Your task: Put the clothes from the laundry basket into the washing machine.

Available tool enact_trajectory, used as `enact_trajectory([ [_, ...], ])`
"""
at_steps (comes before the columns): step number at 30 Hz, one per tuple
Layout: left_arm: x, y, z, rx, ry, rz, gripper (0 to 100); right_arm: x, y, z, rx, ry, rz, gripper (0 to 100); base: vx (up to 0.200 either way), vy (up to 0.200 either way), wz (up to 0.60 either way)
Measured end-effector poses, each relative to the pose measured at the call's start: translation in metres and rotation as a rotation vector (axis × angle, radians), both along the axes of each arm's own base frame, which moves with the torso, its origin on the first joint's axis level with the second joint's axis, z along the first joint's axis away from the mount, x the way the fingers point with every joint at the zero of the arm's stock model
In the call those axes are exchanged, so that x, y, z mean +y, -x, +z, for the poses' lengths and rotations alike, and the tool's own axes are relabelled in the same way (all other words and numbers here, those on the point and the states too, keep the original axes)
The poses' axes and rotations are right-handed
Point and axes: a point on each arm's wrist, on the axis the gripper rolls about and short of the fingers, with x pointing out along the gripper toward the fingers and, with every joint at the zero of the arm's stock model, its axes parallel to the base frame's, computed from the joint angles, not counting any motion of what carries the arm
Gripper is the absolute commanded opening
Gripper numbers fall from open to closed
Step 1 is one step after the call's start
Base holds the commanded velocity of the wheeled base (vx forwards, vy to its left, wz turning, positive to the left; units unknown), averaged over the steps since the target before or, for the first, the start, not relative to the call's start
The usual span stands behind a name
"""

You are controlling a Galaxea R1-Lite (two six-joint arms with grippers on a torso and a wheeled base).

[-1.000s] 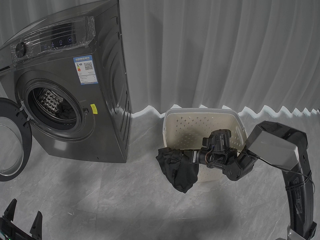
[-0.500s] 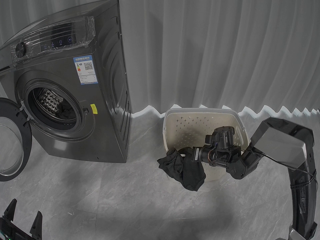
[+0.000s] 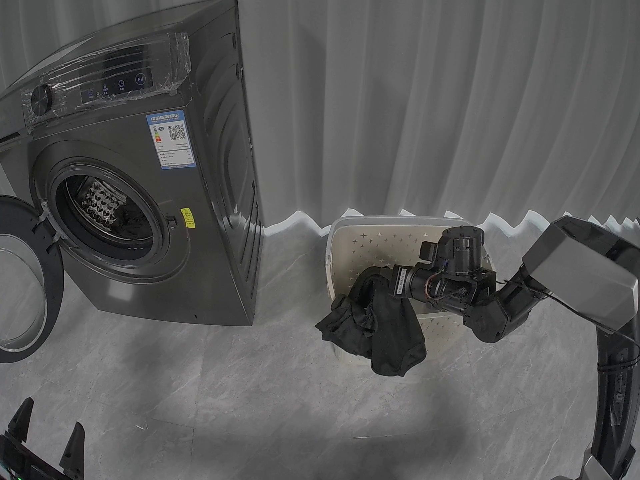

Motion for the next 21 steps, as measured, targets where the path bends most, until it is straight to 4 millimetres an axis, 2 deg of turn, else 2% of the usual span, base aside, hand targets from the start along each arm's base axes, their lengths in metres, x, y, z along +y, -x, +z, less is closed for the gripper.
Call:
enact_trajectory([
  [9, 0.000, 0.000, 0.000, 0.000, 0.000, 0.000, 100, -0.005, -0.019, 0.016, -0.070, -0.022, -0.047, 0, 0.000, 0.000, 0.00],
  [15, 0.000, 0.000, 0.000, 0.000, 0.001, 0.000, 100, -0.007, -0.040, 0.000, -0.081, -0.014, -0.089, 0, 0.000, 0.000, 0.00],
  [21, 0.000, 0.000, 0.000, 0.000, 0.000, 0.001, 100, -0.008, -0.048, -0.023, -0.055, 0.006, -0.096, 0, 0.000, 0.000, 0.00],
])
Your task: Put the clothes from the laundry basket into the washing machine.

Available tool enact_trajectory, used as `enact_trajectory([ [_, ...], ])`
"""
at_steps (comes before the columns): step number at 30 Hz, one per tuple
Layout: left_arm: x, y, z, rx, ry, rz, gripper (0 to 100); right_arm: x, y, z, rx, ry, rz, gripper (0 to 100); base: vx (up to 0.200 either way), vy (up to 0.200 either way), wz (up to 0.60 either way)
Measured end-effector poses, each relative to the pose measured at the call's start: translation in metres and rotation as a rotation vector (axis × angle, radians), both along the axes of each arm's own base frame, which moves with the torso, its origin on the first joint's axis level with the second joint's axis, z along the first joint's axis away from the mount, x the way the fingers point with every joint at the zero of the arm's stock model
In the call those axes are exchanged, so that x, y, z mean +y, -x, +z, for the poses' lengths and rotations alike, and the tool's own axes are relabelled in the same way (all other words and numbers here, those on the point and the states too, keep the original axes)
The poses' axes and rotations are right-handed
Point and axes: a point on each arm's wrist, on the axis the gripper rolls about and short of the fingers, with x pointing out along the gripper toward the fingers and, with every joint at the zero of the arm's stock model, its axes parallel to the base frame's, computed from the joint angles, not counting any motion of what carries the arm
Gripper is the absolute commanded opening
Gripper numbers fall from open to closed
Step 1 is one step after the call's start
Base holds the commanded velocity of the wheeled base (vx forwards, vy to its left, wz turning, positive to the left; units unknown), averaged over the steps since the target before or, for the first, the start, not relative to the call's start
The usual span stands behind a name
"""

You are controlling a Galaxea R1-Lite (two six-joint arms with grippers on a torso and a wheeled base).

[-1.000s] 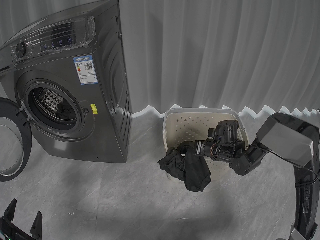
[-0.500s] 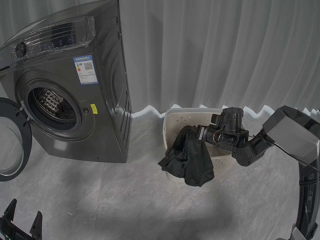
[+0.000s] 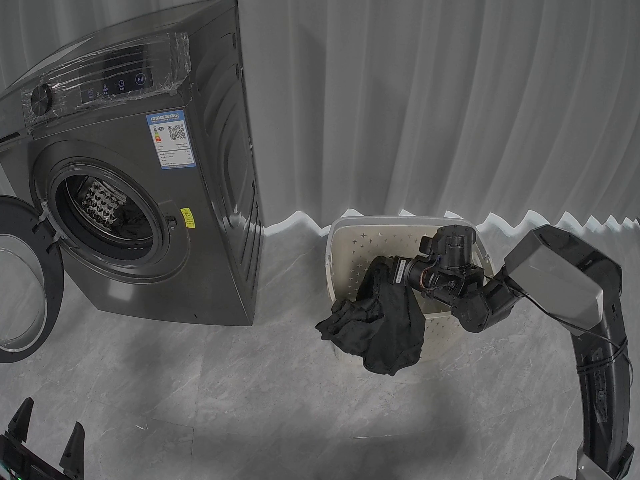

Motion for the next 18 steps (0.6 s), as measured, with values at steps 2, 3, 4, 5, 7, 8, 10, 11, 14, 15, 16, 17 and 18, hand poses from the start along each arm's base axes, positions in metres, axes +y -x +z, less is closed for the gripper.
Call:
enact_trajectory([
  [2, 0.000, 0.000, 0.000, 0.000, 0.000, 0.000, 100, 0.000, -0.001, -0.006, 0.011, 0.007, -0.001, 100, 0.000, 0.000, 0.00],
  [3, 0.000, 0.000, 0.000, 0.000, 0.000, 0.000, 100, 0.000, -0.001, -0.008, 0.012, 0.008, 0.000, 100, 0.000, 0.000, 0.00],
  [4, 0.000, 0.000, 0.000, 0.000, 0.000, 0.000, 100, 0.001, -0.001, -0.010, 0.014, 0.010, 0.001, 100, 0.000, 0.000, 0.00],
  [5, 0.000, 0.000, 0.000, 0.000, 0.000, 0.000, 100, 0.001, -0.001, -0.011, 0.018, 0.011, 0.001, 100, 0.000, 0.000, 0.00],
  [7, 0.000, 0.000, 0.000, 0.000, 0.000, 0.000, 100, 0.000, -0.001, -0.014, 0.024, 0.014, -0.001, 100, 0.000, 0.000, 0.00],
  [8, 0.000, 0.000, 0.000, 0.000, 0.000, 0.000, 100, 0.000, -0.001, -0.015, 0.027, 0.017, -0.001, 100, 0.000, 0.000, 0.00],
  [10, 0.000, 0.000, 0.000, 0.000, 0.001, 0.000, 100, -0.001, 0.000, -0.017, 0.030, 0.031, 0.001, 100, 0.000, 0.000, 0.00],
  [11, 0.000, 0.000, 0.000, 0.000, 0.001, 0.000, 100, -0.002, 0.000, -0.018, 0.033, 0.042, 0.002, 100, 0.000, 0.000, 0.00],
  [14, 0.000, 0.000, 0.000, 0.000, 0.001, 0.000, 100, -0.008, 0.001, -0.023, 0.045, 0.078, 0.002, 100, 0.000, 0.000, 0.00],
  [15, 0.000, 0.000, 0.000, 0.000, 0.001, 0.000, 100, -0.009, 0.002, -0.025, 0.049, 0.088, 0.003, 100, 0.000, 0.000, 0.00],
  [16, 0.000, 0.000, 0.000, 0.000, 0.001, 0.000, 100, -0.010, 0.004, -0.027, 0.056, 0.102, 0.007, 100, 0.000, 0.000, 0.00],
  [17, 0.000, 0.000, 0.000, 0.000, 0.001, 0.000, 100, -0.010, 0.006, -0.030, 0.061, 0.119, 0.013, 100, 0.000, 0.000, 0.00],
  [18, 0.000, 0.000, 0.000, 0.000, 0.001, 0.000, 100, -0.011, 0.008, -0.033, 0.066, 0.138, 0.018, 100, 0.000, 0.000, 0.00],
])
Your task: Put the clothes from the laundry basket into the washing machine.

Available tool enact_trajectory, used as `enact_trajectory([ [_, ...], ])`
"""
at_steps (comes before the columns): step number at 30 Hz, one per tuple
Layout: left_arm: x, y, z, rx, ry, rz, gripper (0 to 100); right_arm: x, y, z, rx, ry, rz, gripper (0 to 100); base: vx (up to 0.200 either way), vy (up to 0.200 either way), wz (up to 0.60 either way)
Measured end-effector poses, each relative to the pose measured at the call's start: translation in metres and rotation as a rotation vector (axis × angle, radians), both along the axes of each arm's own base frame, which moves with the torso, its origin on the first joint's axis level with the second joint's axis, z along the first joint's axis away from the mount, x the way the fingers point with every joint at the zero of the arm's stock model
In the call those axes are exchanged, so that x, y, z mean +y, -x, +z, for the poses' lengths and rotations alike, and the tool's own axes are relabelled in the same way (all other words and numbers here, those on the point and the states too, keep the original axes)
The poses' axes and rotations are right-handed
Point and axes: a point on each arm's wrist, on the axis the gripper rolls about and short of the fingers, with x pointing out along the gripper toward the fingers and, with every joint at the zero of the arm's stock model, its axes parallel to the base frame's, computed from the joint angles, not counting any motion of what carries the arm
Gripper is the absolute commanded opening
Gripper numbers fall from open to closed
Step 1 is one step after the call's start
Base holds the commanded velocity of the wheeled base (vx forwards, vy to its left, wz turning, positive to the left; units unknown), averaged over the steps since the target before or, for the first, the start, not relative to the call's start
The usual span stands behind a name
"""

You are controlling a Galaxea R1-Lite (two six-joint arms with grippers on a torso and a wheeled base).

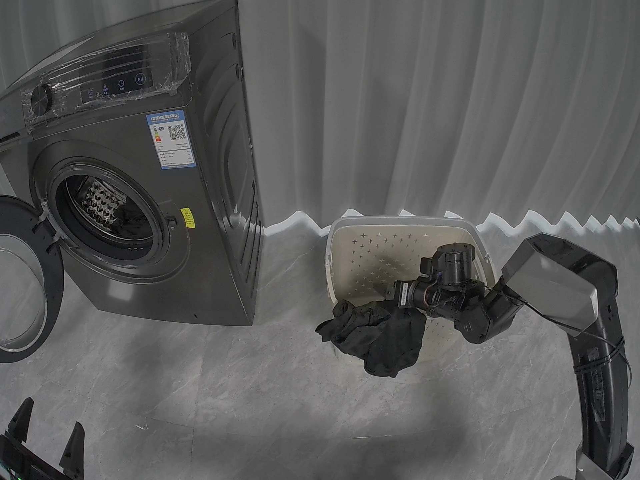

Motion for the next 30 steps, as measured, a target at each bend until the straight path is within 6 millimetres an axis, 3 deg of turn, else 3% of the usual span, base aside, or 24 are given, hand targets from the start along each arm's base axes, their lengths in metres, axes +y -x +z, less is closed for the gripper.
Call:
enact_trajectory([
  [10, 0.000, 0.000, 0.000, 0.000, 0.000, 0.000, 100, -0.002, 0.007, -0.012, 0.032, 0.041, 0.015, 100, 0.000, 0.000, 0.00],
  [30, 0.000, 0.000, 0.000, 0.000, 0.000, 0.000, 100, -0.013, 0.003, -0.034, 0.058, 0.088, 0.007, 100, 0.000, 0.000, 0.00],
])
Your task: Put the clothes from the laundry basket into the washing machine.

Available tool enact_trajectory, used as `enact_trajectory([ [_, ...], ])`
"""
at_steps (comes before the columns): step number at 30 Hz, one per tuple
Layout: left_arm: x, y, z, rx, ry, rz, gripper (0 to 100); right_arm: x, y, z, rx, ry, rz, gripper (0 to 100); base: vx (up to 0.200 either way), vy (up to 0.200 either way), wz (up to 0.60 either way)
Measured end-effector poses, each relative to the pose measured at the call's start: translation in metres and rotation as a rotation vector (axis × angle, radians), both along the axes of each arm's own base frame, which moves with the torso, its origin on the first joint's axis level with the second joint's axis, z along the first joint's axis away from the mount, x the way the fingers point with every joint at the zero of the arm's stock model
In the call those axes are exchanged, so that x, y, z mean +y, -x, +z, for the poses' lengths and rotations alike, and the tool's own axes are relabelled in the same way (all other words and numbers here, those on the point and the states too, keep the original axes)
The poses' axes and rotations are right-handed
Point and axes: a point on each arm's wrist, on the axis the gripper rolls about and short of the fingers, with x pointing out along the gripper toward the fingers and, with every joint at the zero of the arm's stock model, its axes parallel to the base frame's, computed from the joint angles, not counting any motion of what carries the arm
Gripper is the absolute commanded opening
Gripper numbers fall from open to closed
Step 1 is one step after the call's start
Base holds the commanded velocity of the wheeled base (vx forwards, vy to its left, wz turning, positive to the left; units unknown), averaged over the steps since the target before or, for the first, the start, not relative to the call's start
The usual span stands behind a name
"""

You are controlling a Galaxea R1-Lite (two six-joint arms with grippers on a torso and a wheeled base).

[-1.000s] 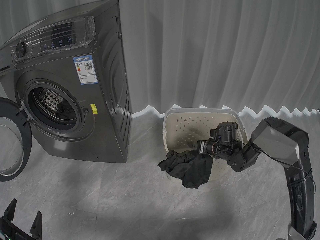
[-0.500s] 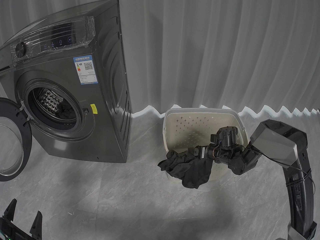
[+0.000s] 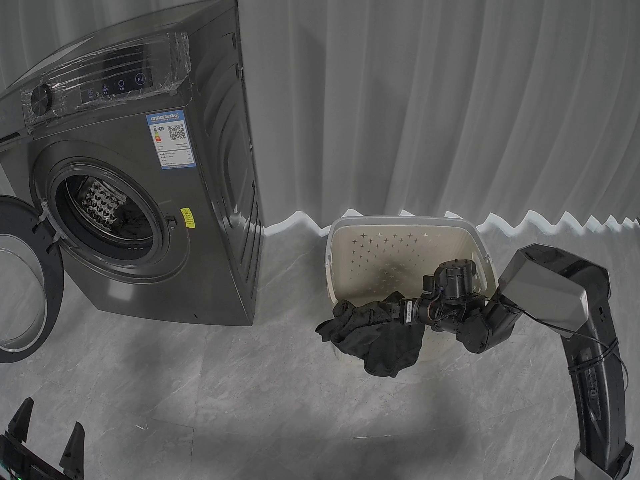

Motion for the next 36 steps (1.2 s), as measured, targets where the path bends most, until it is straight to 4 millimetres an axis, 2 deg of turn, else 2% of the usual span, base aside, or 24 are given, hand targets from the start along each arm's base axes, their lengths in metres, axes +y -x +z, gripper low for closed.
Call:
enact_trajectory([
  [1, 0.000, 0.000, 0.000, 0.000, 0.000, 0.000, 100, 0.000, 0.000, 0.000, 0.000, 0.001, 0.001, 0, 0.000, 0.000, 0.00],
  [9, 0.000, 0.000, 0.000, 0.000, 0.000, 0.000, 100, 0.004, 0.000, 0.000, -0.007, -0.001, 0.011, 0, 0.000, 0.000, 0.00],
  [19, 0.000, 0.000, 0.000, 0.000, 0.000, 0.000, 100, 0.001, -0.001, 0.014, -0.036, -0.016, 0.004, 0, 0.000, 0.000, 0.00],
  [22, 0.000, 0.000, 0.000, 0.000, 0.001, 0.000, 100, 0.001, 0.001, 0.027, -0.050, -0.032, 0.001, 0, 0.000, 0.000, 0.00],
  [28, 0.000, 0.000, 0.000, 0.000, 0.001, 0.000, 100, -0.002, 0.015, 0.067, -0.082, -0.097, -0.014, 0, 0.000, 0.000, 0.00],
  [32, 0.000, 0.000, 0.000, 0.000, 0.001, 0.000, 100, -0.008, 0.019, 0.079, -0.117, -0.115, -0.024, 0, 0.000, 0.000, 0.00],
  [36, 0.000, 0.000, 0.000, 0.000, 0.000, 0.000, 100, -0.012, 0.021, 0.082, -0.127, -0.119, -0.029, 0, 0.000, 0.000, 0.00],
])
